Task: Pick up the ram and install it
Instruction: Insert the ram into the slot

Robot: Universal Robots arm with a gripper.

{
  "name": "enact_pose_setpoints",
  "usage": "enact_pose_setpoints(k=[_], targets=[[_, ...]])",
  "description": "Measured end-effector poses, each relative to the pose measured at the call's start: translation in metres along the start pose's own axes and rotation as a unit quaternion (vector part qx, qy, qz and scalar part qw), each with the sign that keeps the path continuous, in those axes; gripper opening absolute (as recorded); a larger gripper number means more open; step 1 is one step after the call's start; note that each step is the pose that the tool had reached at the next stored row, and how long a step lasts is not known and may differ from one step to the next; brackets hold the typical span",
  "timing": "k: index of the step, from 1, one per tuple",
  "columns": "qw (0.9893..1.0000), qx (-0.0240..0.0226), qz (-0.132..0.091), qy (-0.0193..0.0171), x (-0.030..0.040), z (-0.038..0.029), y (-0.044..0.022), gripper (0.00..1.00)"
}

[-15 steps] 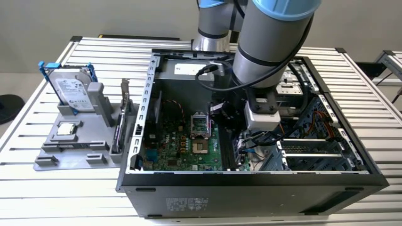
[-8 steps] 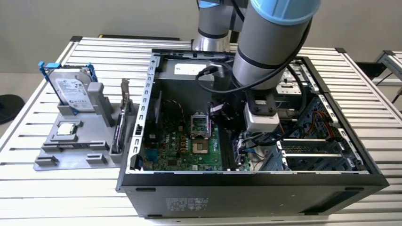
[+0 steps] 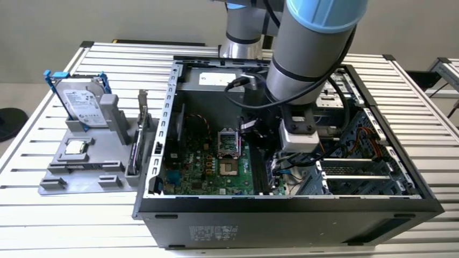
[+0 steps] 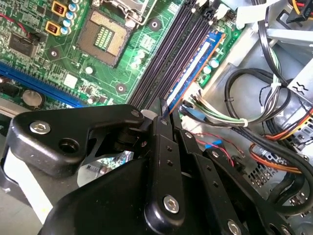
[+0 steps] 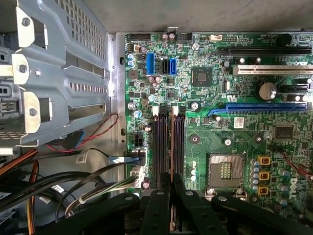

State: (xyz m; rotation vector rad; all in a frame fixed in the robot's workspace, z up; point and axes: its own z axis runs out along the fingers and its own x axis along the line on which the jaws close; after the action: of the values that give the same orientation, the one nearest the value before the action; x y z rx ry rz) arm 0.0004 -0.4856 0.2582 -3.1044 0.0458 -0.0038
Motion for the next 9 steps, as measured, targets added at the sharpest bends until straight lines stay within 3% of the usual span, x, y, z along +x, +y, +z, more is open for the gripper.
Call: enact_pose_setpoints(k=[9], targets=[[1.0,0.0017,0.0,0.0,0.0046,0.0053,0.0001,0.0]])
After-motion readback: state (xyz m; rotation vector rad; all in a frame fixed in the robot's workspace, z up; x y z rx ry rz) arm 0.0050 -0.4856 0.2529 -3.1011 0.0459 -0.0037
